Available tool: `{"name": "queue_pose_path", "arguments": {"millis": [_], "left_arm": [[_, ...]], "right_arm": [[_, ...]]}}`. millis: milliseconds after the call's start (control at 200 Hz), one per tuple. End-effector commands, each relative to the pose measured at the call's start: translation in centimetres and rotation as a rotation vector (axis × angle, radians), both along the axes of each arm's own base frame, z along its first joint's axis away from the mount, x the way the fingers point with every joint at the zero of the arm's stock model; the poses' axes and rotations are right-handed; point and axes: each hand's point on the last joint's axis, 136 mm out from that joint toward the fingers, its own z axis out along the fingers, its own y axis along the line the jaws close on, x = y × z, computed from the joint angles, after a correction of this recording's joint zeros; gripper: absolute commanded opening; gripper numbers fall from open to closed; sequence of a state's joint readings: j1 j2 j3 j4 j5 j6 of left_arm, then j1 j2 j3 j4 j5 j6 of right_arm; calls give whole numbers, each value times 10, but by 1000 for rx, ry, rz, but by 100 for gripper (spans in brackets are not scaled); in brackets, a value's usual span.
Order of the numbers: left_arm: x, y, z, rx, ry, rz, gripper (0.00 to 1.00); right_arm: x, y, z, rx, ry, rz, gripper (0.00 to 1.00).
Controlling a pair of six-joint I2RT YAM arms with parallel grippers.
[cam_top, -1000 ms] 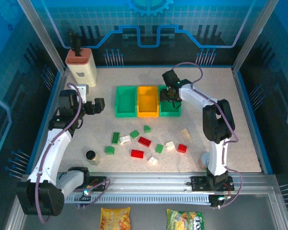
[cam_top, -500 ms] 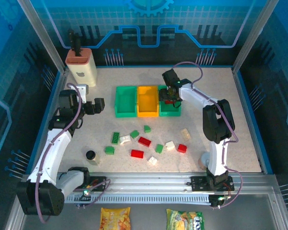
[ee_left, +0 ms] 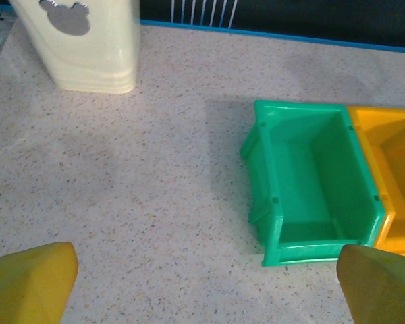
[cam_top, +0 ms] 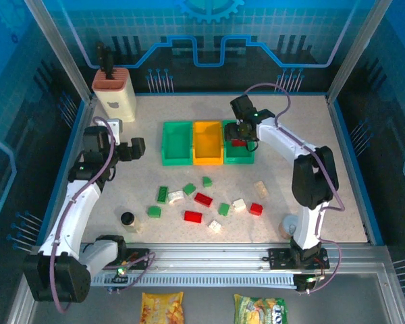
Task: Sort the legos into containers by color
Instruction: Place the lego in the container, then pick up the lego from the bottom-right of the table.
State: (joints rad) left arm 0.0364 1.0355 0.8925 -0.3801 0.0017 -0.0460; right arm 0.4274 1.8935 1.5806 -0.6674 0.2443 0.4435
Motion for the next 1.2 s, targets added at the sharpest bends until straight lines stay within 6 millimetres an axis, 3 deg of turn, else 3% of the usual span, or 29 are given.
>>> {"name": "queue_pose_path", "arguments": {"millis": [0, 195, 445, 625, 940, 1196], "left_arm": [[0, 14, 5, 5, 24, 81, 99], [2, 13, 4, -11, 24, 73, 99], [2, 13, 4, -15, 25, 73, 99], [3, 13, 3, -17, 25, 70, 99], [3, 12, 3, -27, 21, 66, 99], [3, 11, 4, -29, 18, 61, 99]], "right_arm": [[-28, -1, 6, 6, 46, 26, 76], [-64, -11, 0, -1, 110, 73, 74], [-117, -31, -24, -45, 224, 118, 70], [-143, -51, -46, -115, 294, 114, 69], [-161, -66, -94, -170, 419, 124, 62], [-167, -74, -109, -210, 472, 112, 57]]}}
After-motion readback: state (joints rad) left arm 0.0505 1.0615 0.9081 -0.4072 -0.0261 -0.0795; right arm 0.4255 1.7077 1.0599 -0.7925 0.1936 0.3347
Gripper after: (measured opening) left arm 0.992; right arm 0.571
